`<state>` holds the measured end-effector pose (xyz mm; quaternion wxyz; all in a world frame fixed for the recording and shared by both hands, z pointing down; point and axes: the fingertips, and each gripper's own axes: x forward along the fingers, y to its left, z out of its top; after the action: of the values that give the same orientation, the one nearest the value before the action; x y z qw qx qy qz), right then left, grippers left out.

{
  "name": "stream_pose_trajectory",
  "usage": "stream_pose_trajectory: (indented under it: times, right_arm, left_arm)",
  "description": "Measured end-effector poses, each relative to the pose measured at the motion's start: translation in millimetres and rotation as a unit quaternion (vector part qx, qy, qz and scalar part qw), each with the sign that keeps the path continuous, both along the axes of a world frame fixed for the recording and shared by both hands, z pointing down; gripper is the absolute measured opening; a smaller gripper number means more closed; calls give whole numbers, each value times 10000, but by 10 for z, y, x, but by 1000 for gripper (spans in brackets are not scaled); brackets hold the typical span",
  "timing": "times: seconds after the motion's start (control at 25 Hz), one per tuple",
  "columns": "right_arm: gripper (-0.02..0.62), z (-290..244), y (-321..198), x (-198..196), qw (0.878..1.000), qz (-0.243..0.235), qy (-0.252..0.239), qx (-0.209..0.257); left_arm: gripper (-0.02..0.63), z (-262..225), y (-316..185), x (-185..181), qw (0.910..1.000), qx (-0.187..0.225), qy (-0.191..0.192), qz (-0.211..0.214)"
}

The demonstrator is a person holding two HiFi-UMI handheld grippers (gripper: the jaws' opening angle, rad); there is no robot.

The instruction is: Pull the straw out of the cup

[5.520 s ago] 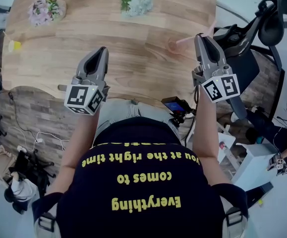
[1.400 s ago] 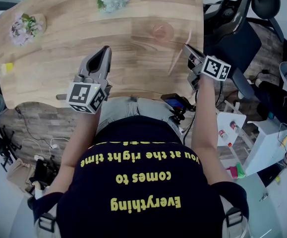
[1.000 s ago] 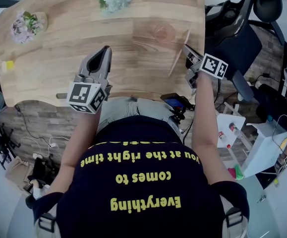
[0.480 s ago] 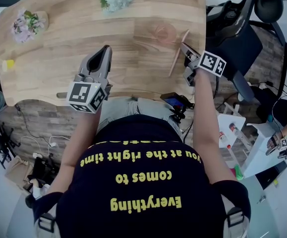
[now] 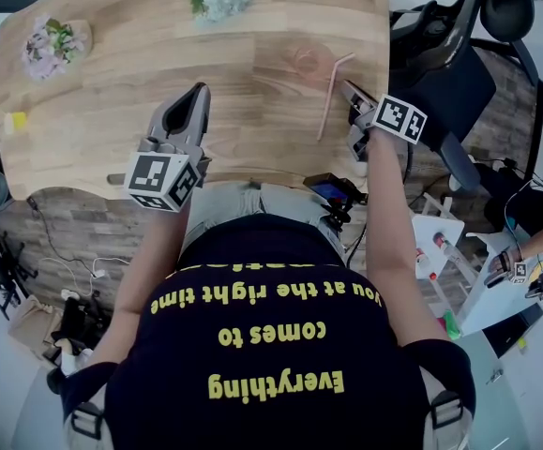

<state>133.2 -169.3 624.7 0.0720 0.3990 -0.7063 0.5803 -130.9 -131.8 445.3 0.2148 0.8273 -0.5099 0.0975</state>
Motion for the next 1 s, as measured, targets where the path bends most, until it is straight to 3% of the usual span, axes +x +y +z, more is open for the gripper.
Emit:
stream_pose_trajectory:
  times: [0.32, 0.6, 1.0]
  right_arm:
    - [9, -108, -48, 61, 9993, 221, -69, 280]
    - [8, -503, -224, 115, 9914, 405, 44, 1244]
    - [8, -1164, -317, -34, 9655, 186, 155, 2591]
  left_arm:
    - [2, -57, 50, -30, 9999, 83, 51, -53]
    - [2, -95, 136, -73, 9997, 184, 59, -161]
    - [2, -165, 272, -146, 9986, 346, 72, -396]
